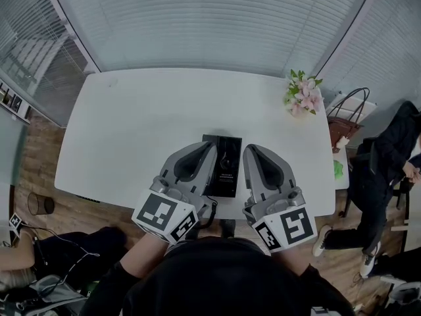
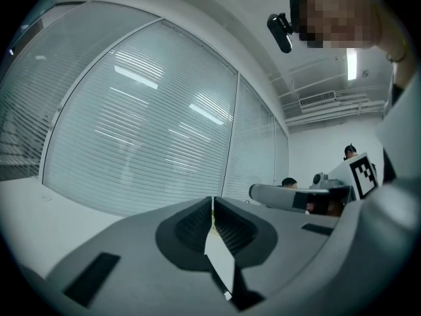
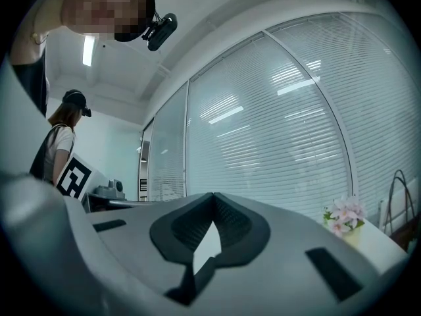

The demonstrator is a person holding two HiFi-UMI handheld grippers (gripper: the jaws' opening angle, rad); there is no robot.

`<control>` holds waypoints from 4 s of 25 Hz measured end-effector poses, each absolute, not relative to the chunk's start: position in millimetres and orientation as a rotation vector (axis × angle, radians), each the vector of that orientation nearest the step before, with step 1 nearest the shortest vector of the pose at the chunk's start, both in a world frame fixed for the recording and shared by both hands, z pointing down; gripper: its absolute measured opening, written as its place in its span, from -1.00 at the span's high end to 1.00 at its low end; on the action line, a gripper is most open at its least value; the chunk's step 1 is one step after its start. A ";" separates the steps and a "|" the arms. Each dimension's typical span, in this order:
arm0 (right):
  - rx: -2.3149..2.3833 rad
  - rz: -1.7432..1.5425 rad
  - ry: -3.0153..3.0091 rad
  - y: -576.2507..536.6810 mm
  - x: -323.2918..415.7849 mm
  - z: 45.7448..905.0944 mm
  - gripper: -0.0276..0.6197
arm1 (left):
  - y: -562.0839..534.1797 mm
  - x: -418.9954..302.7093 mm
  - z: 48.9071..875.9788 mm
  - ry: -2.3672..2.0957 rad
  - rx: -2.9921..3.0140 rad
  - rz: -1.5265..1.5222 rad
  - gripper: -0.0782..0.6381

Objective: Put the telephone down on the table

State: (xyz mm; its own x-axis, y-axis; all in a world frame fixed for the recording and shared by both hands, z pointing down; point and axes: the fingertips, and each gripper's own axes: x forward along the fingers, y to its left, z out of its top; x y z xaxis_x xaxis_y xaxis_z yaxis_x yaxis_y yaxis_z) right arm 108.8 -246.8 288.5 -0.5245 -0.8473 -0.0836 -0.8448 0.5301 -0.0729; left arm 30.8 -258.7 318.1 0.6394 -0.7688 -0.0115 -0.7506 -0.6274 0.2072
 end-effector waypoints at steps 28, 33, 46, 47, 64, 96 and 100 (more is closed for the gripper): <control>-1.502 -0.015 2.631 -245.6 109.7 283.0 0.90 | -258.8 28.3 314.5 -1.251 2.665 -0.152 0.74; -1.501 -0.009 2.628 -244.4 110.6 282.5 0.90 | -258.5 29.2 312.1 -1.250 2.672 -0.153 0.74; -1.508 -0.008 2.624 -245.2 111.6 281.8 0.90 | -259.3 30.1 310.9 -1.254 2.678 -0.149 0.74; -1.509 -0.010 2.622 -245.6 111.6 281.8 0.90 | -259.6 30.1 311.1 -1.253 2.678 -0.148 0.74; -1.502 -0.025 2.619 -250.8 108.6 280.7 0.90 | -265.2 28.4 306.8 -1.228 2.663 -0.163 0.74; -1.531 0.001 2.606 -240.3 113.1 280.6 0.91 | -255.9 31.3 304.3 -1.204 2.665 -0.199 0.74; -1.538 0.007 2.610 -240.6 112.1 279.6 0.91 | -255.5 30.5 303.1 -1.210 2.668 -0.191 0.74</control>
State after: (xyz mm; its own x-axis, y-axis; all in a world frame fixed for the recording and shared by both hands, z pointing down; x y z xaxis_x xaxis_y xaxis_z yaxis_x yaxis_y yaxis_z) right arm 112.1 -240.6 279.6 -0.4798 -0.8718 -0.0986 -0.8723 0.4861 -0.0528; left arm 30.5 -255.5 303.1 0.6556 -0.7544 -0.0330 -0.7277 -0.6429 0.2390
